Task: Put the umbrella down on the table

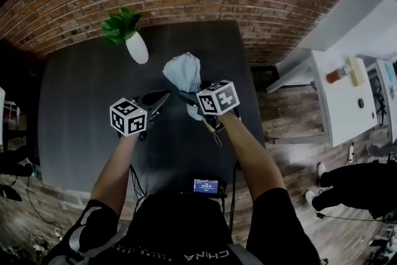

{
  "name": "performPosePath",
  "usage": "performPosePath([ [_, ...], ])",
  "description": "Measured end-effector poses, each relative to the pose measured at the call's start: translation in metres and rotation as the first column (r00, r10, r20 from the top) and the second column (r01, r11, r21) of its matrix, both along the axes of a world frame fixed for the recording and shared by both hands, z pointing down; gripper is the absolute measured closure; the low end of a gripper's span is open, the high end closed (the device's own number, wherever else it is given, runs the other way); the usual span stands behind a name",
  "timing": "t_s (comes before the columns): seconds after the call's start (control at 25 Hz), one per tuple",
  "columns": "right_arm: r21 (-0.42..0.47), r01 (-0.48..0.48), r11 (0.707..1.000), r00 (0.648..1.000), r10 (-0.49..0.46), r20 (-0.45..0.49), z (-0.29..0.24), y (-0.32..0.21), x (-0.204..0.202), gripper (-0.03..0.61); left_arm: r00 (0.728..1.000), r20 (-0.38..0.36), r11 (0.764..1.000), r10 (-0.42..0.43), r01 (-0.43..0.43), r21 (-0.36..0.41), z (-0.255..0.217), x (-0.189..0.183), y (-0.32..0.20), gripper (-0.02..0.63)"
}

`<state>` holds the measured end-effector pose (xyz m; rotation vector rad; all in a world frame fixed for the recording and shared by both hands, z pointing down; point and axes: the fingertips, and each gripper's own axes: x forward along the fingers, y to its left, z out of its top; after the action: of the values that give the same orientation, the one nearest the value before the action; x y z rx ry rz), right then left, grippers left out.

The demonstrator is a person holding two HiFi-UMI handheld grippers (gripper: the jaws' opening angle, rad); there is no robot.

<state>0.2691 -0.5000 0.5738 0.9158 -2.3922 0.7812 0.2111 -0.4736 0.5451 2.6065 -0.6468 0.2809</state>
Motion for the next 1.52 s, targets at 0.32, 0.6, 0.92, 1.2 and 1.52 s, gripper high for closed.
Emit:
performPosePath([
  [0.32, -0.039, 0.100, 0.994, 0.987, -0.104, -0.123, 0.037, -0.022, -0.007, 0.275, 0.999, -0.011, 0.998, -0.043, 0.042, -0.053, 0.028, -0.001, -0.029, 0.611],
  [0.6, -0.082, 0.144, 0.986, 0.962, -0.159, -0.220, 0.067, -0.044, -0.002, 0.275, 0.998, -0.018, 0.993, -0.064, 0.062, -0.102, 0.052, -0.002, -0.046, 0.611],
  [0.92, -0.110, 0.195, 0.975, 0.930, -0.219, -0.296, 0.090, -0.065, 0.002, 0.275, 0.997, -0.009, 0.988, -0.075, 0.073, -0.136, 0.075, 0.002, -0.062, 0.611],
  [1.2, -0.128, 0.250, 0.960, 0.896, -0.279, -0.345, 0.104, -0.076, 0.004, 0.275, 0.996, -0.009, 0.981, -0.091, 0.088, -0.171, 0.092, 0.005, -0.068, 0.611],
  [1.52, -0.145, 0.313, 0.939, 0.847, -0.345, -0.406, 0.118, -0.084, 0.003, 0.275, 0.996, 0.003, 0.976, -0.094, 0.093, -0.195, 0.105, 0.004, -0.073, 0.611],
])
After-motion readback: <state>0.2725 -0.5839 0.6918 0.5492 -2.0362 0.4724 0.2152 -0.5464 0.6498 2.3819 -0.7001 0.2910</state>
